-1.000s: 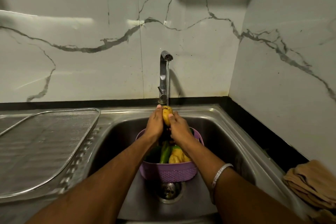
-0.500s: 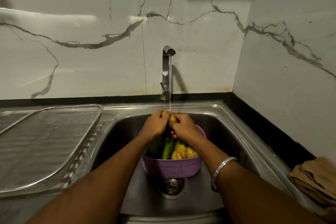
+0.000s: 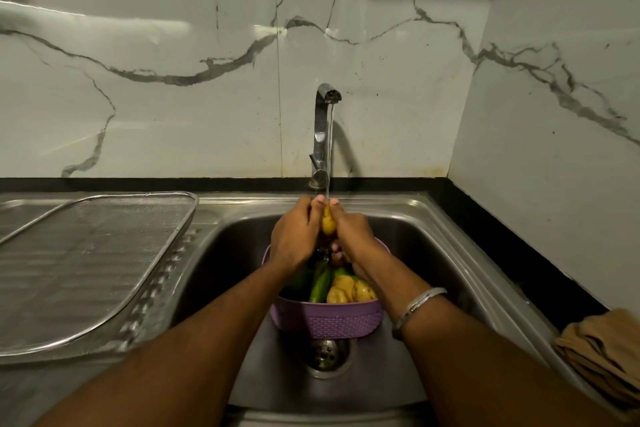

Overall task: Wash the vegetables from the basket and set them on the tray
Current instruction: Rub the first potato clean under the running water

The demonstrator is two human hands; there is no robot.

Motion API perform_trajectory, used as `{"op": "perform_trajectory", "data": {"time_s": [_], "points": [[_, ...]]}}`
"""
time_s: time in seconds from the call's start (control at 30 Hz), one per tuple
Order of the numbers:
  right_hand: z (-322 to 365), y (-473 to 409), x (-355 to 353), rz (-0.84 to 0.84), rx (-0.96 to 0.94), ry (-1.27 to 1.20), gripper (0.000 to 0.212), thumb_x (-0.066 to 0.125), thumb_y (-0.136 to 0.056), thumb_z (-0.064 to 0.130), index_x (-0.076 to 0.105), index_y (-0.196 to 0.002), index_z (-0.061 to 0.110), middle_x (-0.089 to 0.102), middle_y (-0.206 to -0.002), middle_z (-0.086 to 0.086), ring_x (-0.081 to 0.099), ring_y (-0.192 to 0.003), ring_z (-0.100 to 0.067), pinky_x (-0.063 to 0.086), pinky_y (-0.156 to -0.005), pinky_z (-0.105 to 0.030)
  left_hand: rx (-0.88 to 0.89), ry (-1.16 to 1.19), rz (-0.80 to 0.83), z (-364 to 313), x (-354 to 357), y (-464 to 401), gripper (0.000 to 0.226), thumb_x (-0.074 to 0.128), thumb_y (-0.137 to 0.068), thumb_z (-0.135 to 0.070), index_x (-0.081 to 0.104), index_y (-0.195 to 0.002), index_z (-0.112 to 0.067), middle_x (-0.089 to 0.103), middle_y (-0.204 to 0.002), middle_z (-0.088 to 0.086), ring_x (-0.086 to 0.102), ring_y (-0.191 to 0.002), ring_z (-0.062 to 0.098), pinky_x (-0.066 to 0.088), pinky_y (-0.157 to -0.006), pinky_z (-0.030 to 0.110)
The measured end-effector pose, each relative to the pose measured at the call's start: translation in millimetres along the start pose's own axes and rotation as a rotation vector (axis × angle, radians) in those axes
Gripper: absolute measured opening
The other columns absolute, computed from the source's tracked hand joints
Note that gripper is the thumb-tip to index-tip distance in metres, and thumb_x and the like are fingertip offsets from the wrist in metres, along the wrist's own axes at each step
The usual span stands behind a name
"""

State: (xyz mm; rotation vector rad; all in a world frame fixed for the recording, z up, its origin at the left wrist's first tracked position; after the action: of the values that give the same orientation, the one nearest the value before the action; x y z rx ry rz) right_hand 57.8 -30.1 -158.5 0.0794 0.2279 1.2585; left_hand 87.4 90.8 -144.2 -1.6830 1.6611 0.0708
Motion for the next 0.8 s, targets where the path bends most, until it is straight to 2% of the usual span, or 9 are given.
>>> {"op": "perform_trajectory", "data": {"time_s": [0.1, 0.27, 0.4, 0.53, 0.6, 0.67, 0.7, 0.73, 0.8], "points": [[-1.2, 9.1, 14.0, 0.081, 0.145, -0.109, 0.06, 0.037, -0.104, 0.06, 0.062, -0.099, 0.005, 0.056, -0.054, -0.005, 0.048, -0.042, -0.013, 0.041, -0.042, -0.023, -0.075, 0.171, 0.077, 7.3, 3.2, -2.9, 0.038, 0.027, -0.107, -0.052, 0.052, -0.108, -0.025, 0.065, -0.091, 0.001, 0.066, -0.086, 0.018, 0.057, -0.084, 0.048], [2.8, 12.7, 10.7, 0.055, 0.105, -0.175, 0.057, 0.032, -0.108, 0.051, 0.06, -0.09, 0.005, 0.057, -0.054, -0.005, 0.053, -0.046, -0.016, 0.044, -0.046, -0.027, -0.109, 0.279, 0.1, 5.9, 7.5, -4.9, 0.038, 0.026, -0.108, -0.049, 0.052, -0.11, -0.021, 0.064, -0.093, 0.007, 0.065, -0.089, 0.026, 0.057, -0.085, 0.047], [32.4, 22.9, -13.8, -0.283, -0.402, 0.212, 0.049, 0.031, -0.109, 0.047, 0.063, -0.089, 0.016, 0.065, -0.079, -0.001, 0.065, -0.076, -0.019, 0.049, -0.067, -0.031, 0.07, 0.158, -0.092, -30.5, -11.2, 6.9, 0.036, 0.028, -0.108, -0.048, 0.052, -0.104, -0.022, 0.063, -0.085, -0.001, 0.063, -0.079, 0.015, 0.055, -0.072, 0.038], [57.2, 53.4, -24.6, -0.491, -0.82, 0.185, 0.049, 0.034, -0.107, 0.047, 0.066, -0.081, 0.02, 0.066, -0.07, 0.003, 0.064, -0.065, -0.013, 0.053, -0.059, -0.033, 0.267, 0.192, -0.266, -67.6, -29.5, 22.0, 0.04, 0.028, -0.104, -0.052, 0.054, -0.109, -0.021, 0.063, -0.078, -0.006, 0.063, -0.069, 0.007, 0.054, -0.061, 0.027], [41.8, 41.6, -22.4, -0.354, -0.62, 0.345, 0.053, 0.031, -0.106, 0.049, 0.071, -0.093, 0.016, 0.072, -0.085, -0.003, 0.069, -0.079, -0.019, 0.056, -0.071, -0.036, 0.128, 0.096, -0.164, -57.4, -23.4, 23.7, 0.042, 0.029, -0.104, -0.05, 0.059, -0.106, -0.02, 0.066, -0.085, -0.004, 0.065, -0.079, 0.013, 0.056, -0.072, 0.035], [7.6, 28.8, -20.3, -0.133, -0.223, 0.635, 0.056, 0.032, -0.105, 0.05, 0.071, -0.113, 0.011, 0.072, -0.113, -0.012, 0.068, -0.103, -0.029, 0.051, -0.086, -0.035, -0.138, -0.235, 0.149, -30.3, -8.3, 29.1, 0.046, 0.029, -0.107, -0.044, 0.063, -0.113, -0.013, 0.069, -0.107, 0.007, 0.065, -0.101, 0.027, 0.051, -0.087, 0.039], [-1.6, 28.2, -22.4, -0.088, -0.141, 0.743, 0.055, 0.033, -0.104, 0.05, 0.07, -0.117, 0.011, 0.071, -0.118, -0.013, 0.066, -0.108, -0.031, 0.049, -0.087, -0.034, -0.189, -0.369, 0.262, -22.3, -4.8, 33.1, 0.047, 0.028, -0.108, -0.042, 0.063, -0.115, -0.011, 0.068, -0.112, 0.009, 0.064, -0.106, 0.031, 0.047, -0.088, 0.038], [0.5, 29.0, -26.1, -0.126, -0.154, 0.787, 0.054, 0.034, -0.103, 0.05, 0.071, -0.115, 0.011, 0.071, -0.116, -0.012, 0.066, -0.107, -0.03, 0.05, -0.088, -0.034, -0.143, -0.404, 0.28, -23.8, -5.0, 34.0, 0.047, 0.028, -0.108, -0.041, 0.064, -0.111, -0.011, 0.069, -0.11, 0.009, 0.065, -0.103, 0.028, 0.046, -0.084, 0.036], [26.6, 36.3, -35.1, -0.343, -0.394, 0.611, 0.053, 0.034, -0.104, 0.05, 0.073, -0.097, 0.014, 0.073, -0.093, -0.007, 0.069, -0.087, -0.023, 0.053, -0.075, -0.031, 0.048, -0.172, 0.102, -46.9, -15.7, 30.2, 0.045, 0.028, -0.108, -0.044, 0.064, -0.102, -0.018, 0.07, -0.089, 0.001, 0.066, -0.081, 0.014, 0.047, -0.071, 0.029]]}}
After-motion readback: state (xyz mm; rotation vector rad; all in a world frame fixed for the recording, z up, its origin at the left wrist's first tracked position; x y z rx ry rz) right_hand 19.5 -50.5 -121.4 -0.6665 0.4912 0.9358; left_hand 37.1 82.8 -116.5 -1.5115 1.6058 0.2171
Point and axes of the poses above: each hand's wrist, its own y-axis away from the middle knuckle, its own x-axis out of the palm, z = x × y, the point moved 6 cm from there along -y, towards the middle knuckle
